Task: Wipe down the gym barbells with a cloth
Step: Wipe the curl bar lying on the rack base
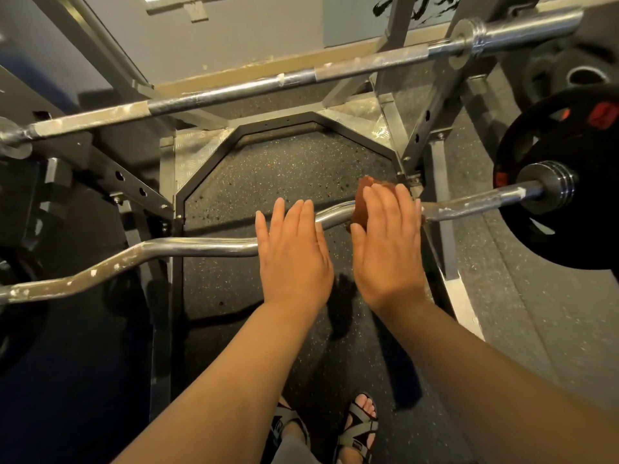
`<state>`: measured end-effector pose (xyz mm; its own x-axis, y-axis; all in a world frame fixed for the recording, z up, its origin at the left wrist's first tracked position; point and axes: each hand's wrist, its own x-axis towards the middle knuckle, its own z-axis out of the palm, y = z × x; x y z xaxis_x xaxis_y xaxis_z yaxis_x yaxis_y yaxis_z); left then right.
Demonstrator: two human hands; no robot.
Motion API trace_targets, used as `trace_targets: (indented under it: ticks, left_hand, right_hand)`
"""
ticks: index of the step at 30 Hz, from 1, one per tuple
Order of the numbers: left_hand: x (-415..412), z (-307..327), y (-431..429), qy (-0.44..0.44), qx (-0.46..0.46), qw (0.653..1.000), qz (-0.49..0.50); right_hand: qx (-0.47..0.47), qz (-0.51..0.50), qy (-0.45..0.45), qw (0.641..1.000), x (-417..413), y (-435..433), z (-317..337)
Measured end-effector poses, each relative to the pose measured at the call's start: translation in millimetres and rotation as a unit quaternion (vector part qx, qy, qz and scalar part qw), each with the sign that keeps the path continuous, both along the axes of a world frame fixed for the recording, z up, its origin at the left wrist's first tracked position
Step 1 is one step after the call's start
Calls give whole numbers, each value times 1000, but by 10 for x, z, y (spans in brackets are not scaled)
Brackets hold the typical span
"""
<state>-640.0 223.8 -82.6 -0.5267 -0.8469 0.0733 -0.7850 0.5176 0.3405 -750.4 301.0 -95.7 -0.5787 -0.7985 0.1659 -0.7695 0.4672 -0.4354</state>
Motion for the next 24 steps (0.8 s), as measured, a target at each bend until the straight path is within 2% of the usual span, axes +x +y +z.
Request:
trace_targets:
  ticks: [8,14,19,24]
  left_hand:
    - [-37,-3,3,3,0,1000,4]
    - [-163,0,17,-2,-11,1000,-10]
    - [-140,-9,-16,-2,-4,1000,-20]
    - [-207,7,19,1,-8,1000,-4]
  right_hand:
    - [43,59,40,997,-341,-34,102]
    - [28,5,34,999,-35,26,-72]
    - [77,30,74,994,-400,8,114]
    - [52,-36,25,998,-338,28,143]
